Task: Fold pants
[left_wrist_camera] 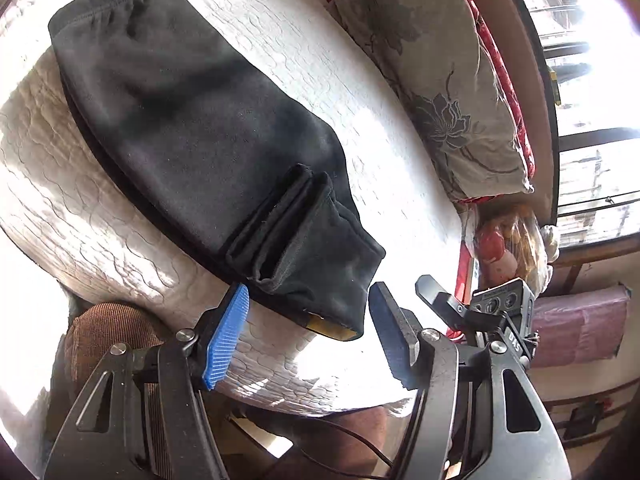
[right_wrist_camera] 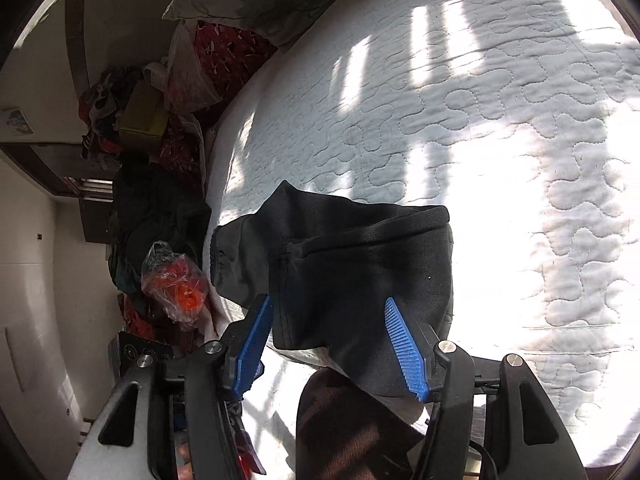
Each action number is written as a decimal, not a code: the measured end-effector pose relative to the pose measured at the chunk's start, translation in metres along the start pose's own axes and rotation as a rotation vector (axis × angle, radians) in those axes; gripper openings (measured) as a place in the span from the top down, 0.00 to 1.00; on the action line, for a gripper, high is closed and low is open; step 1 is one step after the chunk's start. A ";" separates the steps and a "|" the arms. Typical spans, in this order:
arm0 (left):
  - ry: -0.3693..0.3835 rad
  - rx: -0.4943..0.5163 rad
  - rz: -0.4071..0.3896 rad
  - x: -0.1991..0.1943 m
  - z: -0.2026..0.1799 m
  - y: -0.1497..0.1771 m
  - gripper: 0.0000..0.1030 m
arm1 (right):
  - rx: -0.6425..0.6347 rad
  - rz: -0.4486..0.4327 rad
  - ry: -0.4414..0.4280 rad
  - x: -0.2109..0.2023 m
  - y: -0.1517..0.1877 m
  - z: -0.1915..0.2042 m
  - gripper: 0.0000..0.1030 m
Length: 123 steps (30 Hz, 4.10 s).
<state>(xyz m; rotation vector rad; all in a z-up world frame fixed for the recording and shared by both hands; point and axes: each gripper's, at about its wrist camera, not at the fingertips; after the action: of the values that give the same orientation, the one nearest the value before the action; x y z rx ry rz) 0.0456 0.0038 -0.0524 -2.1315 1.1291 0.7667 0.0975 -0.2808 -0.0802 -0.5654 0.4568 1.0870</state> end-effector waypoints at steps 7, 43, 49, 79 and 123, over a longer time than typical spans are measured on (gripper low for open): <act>-0.056 0.007 0.068 0.031 0.011 -0.003 0.41 | 0.151 0.023 -0.110 0.003 0.054 -0.011 0.34; 0.002 0.178 0.114 0.029 -0.025 -0.017 0.70 | 0.364 -0.230 -0.261 -0.015 0.029 -0.032 0.52; -0.099 0.190 0.149 0.081 -0.014 -0.021 0.70 | 0.355 -0.235 -0.153 0.021 0.021 -0.056 0.55; -0.025 0.258 0.350 0.012 0.132 -0.247 0.43 | -0.657 -0.003 0.295 0.147 0.122 0.169 0.33; 0.037 0.379 0.485 0.024 0.098 -0.251 0.73 | -0.957 -0.242 0.466 0.267 0.148 0.243 0.78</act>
<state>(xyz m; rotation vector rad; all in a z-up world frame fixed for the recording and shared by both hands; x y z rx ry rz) 0.2518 0.1778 -0.0746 -1.5809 1.6929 0.6524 0.0853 0.1094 -0.0834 -1.6962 0.2281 0.8896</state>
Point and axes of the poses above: each gripper's, at about its wrist camera, not at the fingertips, and x roughly the way its jaws point, z to its left, y to its underside, and after that the axes turned 7 degrees about -z, right-handed
